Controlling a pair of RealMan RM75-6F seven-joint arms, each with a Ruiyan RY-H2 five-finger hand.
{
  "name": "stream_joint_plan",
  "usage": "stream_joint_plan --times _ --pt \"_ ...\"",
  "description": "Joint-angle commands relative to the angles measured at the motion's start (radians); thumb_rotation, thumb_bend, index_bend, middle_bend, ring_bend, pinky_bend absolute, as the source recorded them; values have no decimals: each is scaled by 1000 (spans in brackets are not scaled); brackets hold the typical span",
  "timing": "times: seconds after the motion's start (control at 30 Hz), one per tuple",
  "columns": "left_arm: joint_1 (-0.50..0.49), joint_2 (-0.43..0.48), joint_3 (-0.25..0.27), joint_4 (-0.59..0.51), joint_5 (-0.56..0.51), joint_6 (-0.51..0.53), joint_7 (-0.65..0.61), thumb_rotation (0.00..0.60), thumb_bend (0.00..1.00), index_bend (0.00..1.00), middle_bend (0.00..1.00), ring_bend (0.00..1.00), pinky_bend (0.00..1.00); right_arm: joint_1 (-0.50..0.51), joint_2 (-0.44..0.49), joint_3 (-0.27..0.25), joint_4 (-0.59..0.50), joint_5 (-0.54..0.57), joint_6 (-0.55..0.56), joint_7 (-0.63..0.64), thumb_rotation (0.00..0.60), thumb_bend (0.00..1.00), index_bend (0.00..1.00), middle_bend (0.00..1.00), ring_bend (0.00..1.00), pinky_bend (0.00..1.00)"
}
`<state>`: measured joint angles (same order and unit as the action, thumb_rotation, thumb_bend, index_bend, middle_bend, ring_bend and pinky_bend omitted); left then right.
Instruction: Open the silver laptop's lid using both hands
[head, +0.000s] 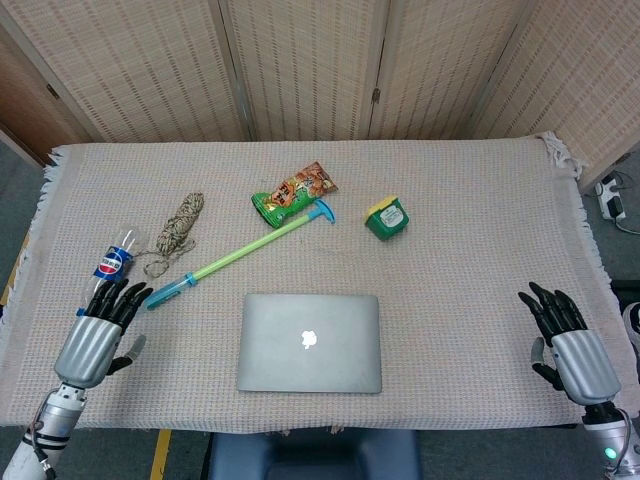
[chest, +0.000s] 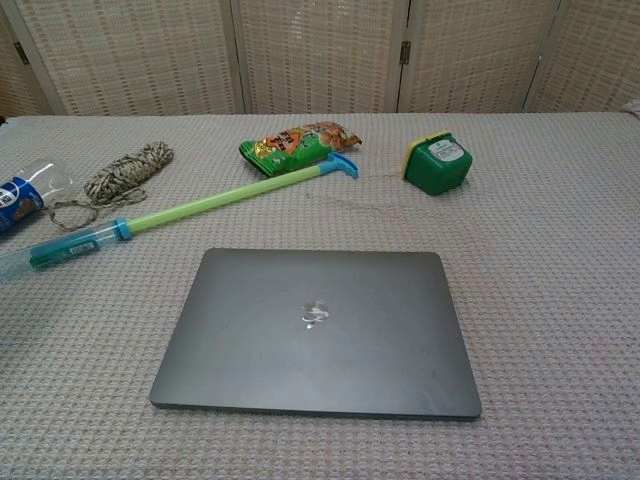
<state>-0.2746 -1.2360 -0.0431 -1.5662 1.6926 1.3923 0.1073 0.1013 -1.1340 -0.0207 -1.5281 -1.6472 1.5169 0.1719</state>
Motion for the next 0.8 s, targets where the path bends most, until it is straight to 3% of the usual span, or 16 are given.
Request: stream_joint_plan --times 0.03,0.37,0.8 --pt "-83 -6 15 -13 82 -71 -37 600 416 142 133 36 0 0 2 0 -3 0 -2 0 600 868 0 0 57 0" --pt "-225 -91 41 -47 185 -208 -13 600 342 133 133 36 0 2 0 1 0 3 -14 6 600 867 0 0 55 0" --pt "-320 -258 35 -59 129 -362 116 600 340 110 133 36 0 9 -5 -2 17 4 -36 20 600 868 0 0 55 0"
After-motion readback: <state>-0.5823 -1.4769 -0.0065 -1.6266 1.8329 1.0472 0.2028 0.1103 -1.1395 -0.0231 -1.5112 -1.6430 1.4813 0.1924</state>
